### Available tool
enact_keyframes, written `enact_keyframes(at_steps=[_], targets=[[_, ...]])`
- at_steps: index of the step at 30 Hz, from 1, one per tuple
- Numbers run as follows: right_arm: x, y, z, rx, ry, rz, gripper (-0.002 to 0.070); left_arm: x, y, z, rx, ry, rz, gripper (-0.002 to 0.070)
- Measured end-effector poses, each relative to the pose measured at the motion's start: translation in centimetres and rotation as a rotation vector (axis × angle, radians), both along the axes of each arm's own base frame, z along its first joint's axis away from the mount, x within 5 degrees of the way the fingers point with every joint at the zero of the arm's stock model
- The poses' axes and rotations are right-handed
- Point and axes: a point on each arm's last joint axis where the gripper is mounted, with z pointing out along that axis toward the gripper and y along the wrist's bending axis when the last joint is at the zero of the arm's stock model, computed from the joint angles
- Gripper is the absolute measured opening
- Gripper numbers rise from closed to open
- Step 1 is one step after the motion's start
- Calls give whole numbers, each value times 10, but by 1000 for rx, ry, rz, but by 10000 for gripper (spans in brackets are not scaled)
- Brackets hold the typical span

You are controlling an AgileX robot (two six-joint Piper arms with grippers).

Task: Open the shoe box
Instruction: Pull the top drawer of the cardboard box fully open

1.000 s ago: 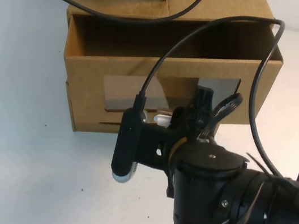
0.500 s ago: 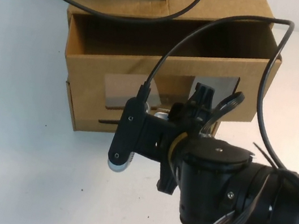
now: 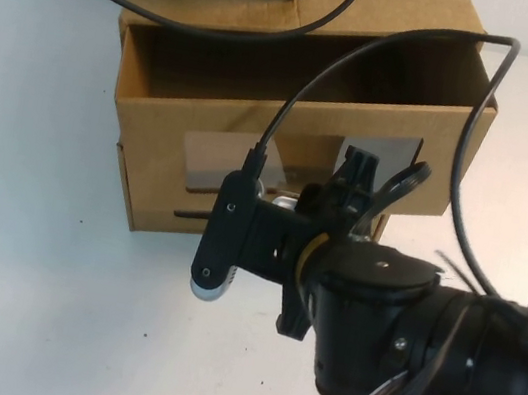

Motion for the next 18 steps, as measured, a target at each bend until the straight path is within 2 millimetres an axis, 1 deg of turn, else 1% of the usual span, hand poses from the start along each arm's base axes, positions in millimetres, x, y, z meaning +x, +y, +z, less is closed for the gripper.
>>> enact_keyframes(at_steps=[8,10,13,15,18], targets=[[5,5,-7,4,-36,-14,211,0,0,0,0,0,0,-5],[5,5,-7,10,-39,-17,177,0,0,0,0,-1,-1,-6],[6,5,-6,11,-45,-17,74,0,0,0,1,-4,-2,-5],[6,6,-8,9,-42,-13,29,0,0,0,1,-5,-1,-5],[6,6,-8,8,-44,-13,12,0,0,0,1,-5,-1,-5]])
